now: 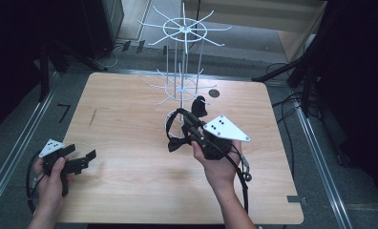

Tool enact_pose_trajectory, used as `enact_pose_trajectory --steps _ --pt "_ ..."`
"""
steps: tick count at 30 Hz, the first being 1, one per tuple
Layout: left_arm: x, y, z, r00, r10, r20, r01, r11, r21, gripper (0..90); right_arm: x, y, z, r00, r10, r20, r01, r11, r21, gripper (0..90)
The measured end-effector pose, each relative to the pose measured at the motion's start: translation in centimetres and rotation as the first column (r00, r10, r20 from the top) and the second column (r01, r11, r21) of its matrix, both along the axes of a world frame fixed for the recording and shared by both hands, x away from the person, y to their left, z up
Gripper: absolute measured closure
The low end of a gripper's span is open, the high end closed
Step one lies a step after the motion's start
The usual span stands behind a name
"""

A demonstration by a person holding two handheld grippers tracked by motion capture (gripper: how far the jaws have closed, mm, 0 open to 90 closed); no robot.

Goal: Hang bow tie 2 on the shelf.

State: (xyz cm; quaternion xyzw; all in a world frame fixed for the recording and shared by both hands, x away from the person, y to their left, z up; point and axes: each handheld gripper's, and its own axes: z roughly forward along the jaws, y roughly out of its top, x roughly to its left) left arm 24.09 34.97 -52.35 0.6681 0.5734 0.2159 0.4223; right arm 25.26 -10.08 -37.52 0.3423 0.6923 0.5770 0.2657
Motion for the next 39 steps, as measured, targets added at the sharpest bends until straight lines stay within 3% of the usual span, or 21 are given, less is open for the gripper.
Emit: enact_pose_trajectory --steps 39 --pt "0.0 0.0 0.0 1.0000 0.000 0.002 0.000 1.0000 -0.004 7.7 3.9 0.1 -1.0 0.9981 -0.037 -0.049 0.038 0.999 0.002 81.0"
